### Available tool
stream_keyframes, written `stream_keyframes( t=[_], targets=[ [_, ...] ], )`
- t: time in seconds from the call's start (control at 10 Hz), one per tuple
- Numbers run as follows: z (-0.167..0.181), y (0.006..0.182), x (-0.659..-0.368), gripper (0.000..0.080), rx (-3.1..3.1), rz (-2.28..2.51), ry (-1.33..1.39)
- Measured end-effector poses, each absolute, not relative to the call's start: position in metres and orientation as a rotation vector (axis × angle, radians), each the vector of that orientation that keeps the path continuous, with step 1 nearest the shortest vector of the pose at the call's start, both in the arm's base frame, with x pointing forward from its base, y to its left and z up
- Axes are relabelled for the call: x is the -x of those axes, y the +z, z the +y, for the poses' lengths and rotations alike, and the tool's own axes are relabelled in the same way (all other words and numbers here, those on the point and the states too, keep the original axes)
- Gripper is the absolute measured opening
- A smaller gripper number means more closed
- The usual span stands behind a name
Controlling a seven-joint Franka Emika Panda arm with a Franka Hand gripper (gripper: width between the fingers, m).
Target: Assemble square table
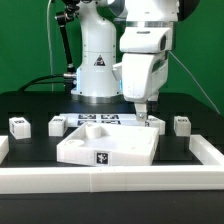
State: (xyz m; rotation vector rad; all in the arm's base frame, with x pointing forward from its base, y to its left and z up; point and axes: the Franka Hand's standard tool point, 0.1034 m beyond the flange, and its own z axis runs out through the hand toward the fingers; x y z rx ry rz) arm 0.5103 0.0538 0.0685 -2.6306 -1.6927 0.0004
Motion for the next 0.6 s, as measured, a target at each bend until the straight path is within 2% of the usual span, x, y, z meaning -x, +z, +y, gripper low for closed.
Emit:
stream_keyframes(
  t=[0.4,0.6],
  targets=[
    [0.052,0.066,-0.508,0.065,2.613,-1.721,-0.004],
    [0.042,0.046,-0.479,0.065,2.575,-1.772,-0.024]
  ],
)
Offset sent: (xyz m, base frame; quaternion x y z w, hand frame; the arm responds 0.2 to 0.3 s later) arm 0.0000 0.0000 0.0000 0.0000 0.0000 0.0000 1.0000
